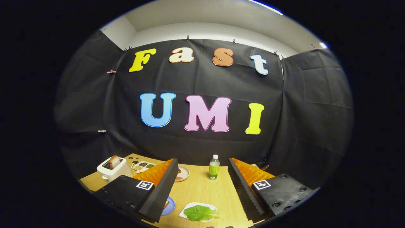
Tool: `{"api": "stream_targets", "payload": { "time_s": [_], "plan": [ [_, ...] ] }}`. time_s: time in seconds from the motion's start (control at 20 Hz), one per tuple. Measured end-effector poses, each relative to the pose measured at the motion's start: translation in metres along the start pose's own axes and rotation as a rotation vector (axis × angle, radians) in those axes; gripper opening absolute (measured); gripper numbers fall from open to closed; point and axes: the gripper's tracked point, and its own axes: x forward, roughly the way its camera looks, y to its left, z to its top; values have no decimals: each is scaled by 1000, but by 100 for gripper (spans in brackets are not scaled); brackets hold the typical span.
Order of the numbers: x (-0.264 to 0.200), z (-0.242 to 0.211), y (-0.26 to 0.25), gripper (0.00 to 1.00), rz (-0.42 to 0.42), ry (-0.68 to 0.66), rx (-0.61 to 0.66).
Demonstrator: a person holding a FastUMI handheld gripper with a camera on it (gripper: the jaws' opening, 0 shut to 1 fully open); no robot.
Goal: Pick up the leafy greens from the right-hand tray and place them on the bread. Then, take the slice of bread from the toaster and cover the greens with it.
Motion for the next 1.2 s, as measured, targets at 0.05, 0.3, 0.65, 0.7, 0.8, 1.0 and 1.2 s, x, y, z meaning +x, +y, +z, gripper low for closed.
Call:
{"api": "stream_targets", "payload": {
  "time_s": [0.05, 0.3, 0.65, 0.7, 0.8, 1.0, 1.2],
  "plan": [
    [0, -6, 1, 97, 1, 14, -3],
    [3, -27, 5, 98, 48, 55, -19],
    [20, -109, 15, 98, 165, 237, -52],
    [23, -124, 17, 98, 185, 268, -72],
    [27, -152, 18, 98, 223, 325, -114],
    [33, -212, 17, 98, 277, 459, -138],
    [39, -276, 11, 98, 330, 603, -169]
  ]
}}
